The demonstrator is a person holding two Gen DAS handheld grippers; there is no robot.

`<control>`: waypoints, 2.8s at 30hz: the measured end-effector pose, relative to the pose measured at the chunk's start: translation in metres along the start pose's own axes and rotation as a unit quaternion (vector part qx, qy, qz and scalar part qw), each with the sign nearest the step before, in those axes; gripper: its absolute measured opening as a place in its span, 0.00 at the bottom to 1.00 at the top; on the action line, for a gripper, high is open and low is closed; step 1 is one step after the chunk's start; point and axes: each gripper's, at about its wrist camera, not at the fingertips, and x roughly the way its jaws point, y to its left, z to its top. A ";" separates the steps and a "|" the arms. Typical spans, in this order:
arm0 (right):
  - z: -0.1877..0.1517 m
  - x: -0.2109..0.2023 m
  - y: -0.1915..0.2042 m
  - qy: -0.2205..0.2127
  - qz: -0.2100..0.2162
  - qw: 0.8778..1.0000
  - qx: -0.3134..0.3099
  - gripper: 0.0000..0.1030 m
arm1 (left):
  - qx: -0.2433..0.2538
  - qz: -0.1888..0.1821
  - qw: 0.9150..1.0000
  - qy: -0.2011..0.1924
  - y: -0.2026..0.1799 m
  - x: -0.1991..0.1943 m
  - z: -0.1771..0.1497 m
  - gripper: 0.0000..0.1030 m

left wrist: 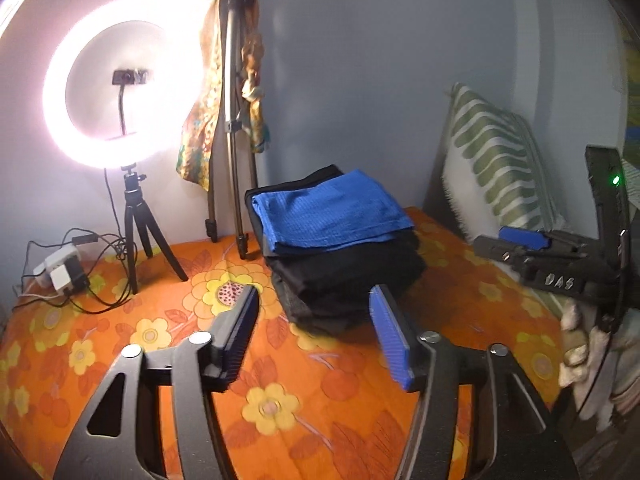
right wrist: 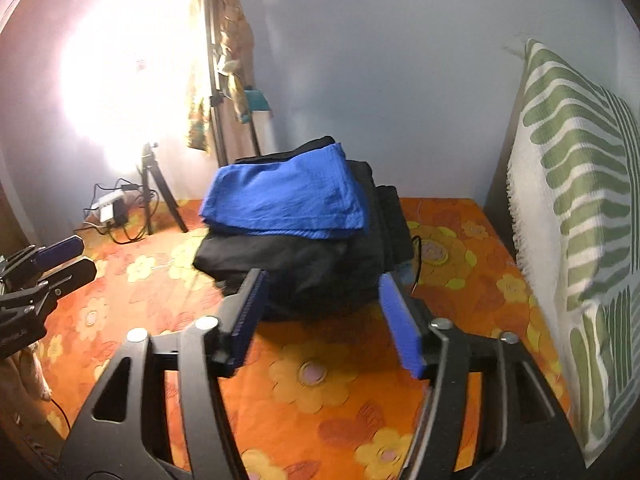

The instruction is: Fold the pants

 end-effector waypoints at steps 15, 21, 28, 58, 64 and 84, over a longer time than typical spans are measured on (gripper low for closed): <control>-0.054 -0.051 0.040 -0.019 0.004 1.000 0.010 0.82 | -0.024 0.010 1.000 0.003 0.004 -0.053 -0.048 0.78; -0.062 -0.055 0.047 -0.024 0.002 1.000 0.007 0.86 | -0.025 0.013 0.999 0.016 0.006 -0.058 -0.066 0.78; -0.074 -0.058 0.058 -0.035 0.007 0.999 -0.003 0.97 | -0.030 0.025 0.999 0.026 0.008 -0.061 -0.079 0.78; -0.081 -0.055 0.073 -0.033 0.021 0.999 -0.023 0.98 | -0.017 0.048 0.998 0.041 -0.002 -0.063 -0.085 0.78; -0.081 -0.056 0.074 -0.032 0.024 0.999 -0.020 0.98 | -0.017 0.042 0.998 0.041 -0.004 -0.063 -0.084 0.78; -0.084 -0.056 0.078 -0.031 0.021 0.999 -0.023 0.98 | -0.015 0.041 0.998 0.037 -0.005 -0.067 -0.084 0.78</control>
